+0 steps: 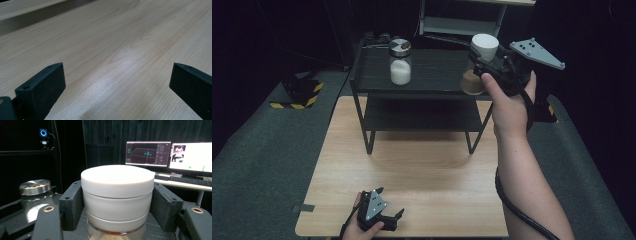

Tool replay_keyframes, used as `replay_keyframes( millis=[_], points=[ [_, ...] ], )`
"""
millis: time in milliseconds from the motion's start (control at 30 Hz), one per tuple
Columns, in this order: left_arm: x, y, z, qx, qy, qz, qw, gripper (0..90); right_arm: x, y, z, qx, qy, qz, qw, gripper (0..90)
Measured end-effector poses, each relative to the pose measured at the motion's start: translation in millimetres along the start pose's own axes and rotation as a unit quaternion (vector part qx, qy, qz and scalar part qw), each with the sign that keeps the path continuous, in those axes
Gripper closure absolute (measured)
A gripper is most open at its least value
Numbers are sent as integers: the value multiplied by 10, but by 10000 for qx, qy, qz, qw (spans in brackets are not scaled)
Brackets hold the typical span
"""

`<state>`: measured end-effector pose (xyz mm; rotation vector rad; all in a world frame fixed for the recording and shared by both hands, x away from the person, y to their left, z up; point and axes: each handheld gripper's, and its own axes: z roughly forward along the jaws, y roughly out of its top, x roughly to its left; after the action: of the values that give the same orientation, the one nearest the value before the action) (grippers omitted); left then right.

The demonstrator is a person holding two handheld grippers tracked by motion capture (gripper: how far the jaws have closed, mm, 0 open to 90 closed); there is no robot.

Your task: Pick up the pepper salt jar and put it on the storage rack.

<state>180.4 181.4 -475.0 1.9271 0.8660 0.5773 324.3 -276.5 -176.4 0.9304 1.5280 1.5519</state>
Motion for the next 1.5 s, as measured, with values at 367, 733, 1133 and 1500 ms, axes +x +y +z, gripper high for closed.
replay_keyframes(
  millis=[367, 733, 1133, 1500],
  points=[
    [30, -17, -8, -45, -34, -84, 9999, 9, -131, -60, 266, 75, 24, -6, 10000, 342],
    [49, -35, -15, -93, -82, -99, 9999, 9, -85, -45, 424, 108, 115, 52, 9999, 342],
    [69, -40, -20, -101, -107, -160, 9998, 9, -23, -90, 577, 177, 51, 146, 9997, 342],
    [64, -35, -18, -87, -104, -125, 9998, 8, -76, -164, 562, 77, 134, 112, 9998, 341]
  ],
)
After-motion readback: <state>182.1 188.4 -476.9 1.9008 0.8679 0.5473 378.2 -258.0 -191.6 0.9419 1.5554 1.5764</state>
